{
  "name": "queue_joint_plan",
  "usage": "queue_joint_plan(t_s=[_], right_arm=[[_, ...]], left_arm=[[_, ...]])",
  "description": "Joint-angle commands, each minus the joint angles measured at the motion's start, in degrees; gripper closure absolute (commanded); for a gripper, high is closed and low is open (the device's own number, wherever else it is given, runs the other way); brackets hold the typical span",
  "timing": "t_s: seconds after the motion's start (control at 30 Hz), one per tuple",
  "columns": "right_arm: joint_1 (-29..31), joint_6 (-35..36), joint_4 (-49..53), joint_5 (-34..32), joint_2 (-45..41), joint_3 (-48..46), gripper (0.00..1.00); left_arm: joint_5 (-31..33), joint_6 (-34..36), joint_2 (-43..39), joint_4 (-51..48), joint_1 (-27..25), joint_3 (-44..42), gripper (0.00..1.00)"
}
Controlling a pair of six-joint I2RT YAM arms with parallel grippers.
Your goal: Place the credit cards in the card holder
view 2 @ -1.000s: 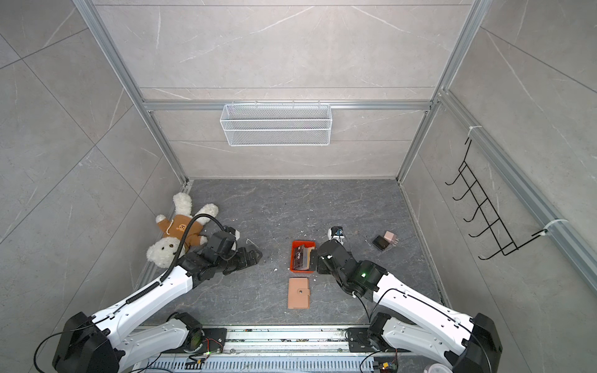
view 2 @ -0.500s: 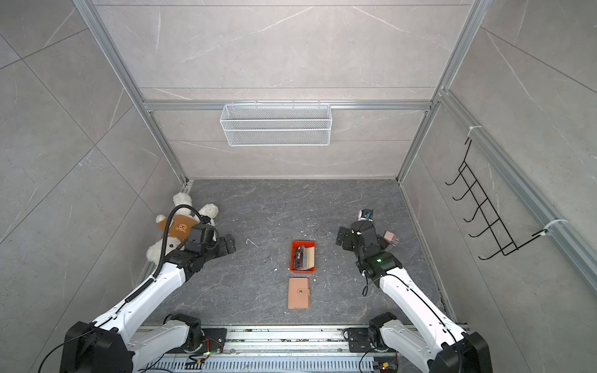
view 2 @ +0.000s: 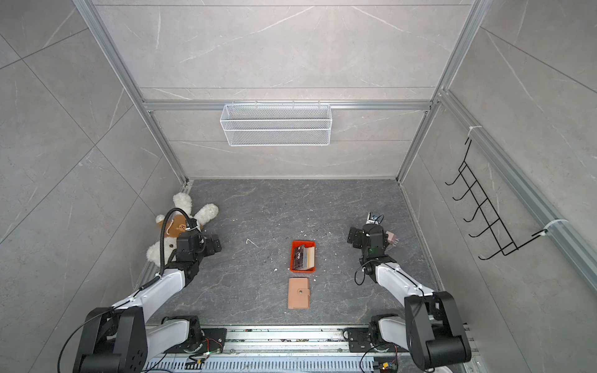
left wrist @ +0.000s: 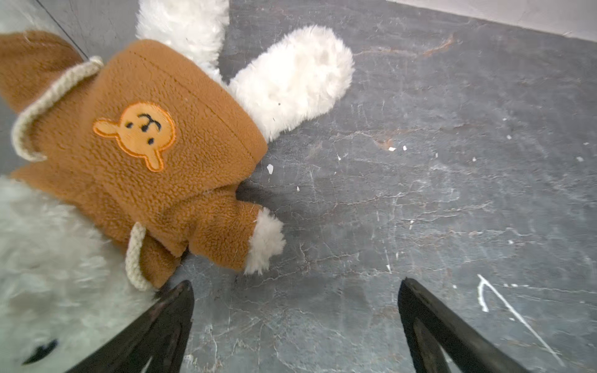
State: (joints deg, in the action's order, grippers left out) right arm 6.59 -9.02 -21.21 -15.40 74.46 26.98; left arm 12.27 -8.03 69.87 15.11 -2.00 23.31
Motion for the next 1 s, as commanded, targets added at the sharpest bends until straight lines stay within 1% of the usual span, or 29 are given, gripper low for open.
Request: queue_joint_plan(t_s=[0.0,0.07,0.17,0.23,0.33,0.37,0.4,0.43,0.5,0.7,0.97], right_arm=[[-0.35,4.87,-14.08,-1.95,3.49,-1.42,0.00],[-1.21,4.43,-15.16,-0.56,5.03,-1.60,0.00],[-2.30,3.65,-24.91,0.78,7.87,-5.83,0.00],[-2.71,3.58,-30.62,1.91,9.76,-7.98,0.00],[-3.03,4.57,-32.96,4.84,11.95,-8.35,0.00],[-3.03,5.57,-35.00,6.15,12.89,-8.43,0.00],[-3.00,5.86,-33.85,7.08,12.81,-8.16,0.00],[-3.00,5.72,-31.79,7.11,12.33,-7.59,0.00],[-2.99,5.83,-33.17,7.09,12.74,-7.81,0.00],[-2.65,6.20,-32.60,5.97,12.68,-7.54,0.00],[-2.68,6.21,-31.75,6.37,12.78,-7.12,0.00]], left_arm=[[-0.37,5.60,2.76,15.01,0.57,-1.13,0.00],[-2.51,6.49,5.06,19.76,1.50,-1.56,0.00],[-4.37,7.56,8.15,24.11,2.61,-1.26,0.00],[-6.73,6.29,11.37,29.56,4.74,-2.83,0.00],[-10.05,4.36,16.37,38.77,7.58,-4.98,0.01],[-10.54,4.26,16.07,37.75,7.82,-4.59,0.00],[-11.25,4.55,15.40,34.95,7.85,-3.94,0.00],[-11.82,4.97,15.90,35.13,7.86,-3.59,0.00],[-12.72,5.66,15.91,33.25,7.80,-2.75,0.00],[-12.71,5.89,15.87,33.51,7.73,-2.88,0.00],[-12.72,5.92,15.91,33.52,7.74,-2.84,0.00]])
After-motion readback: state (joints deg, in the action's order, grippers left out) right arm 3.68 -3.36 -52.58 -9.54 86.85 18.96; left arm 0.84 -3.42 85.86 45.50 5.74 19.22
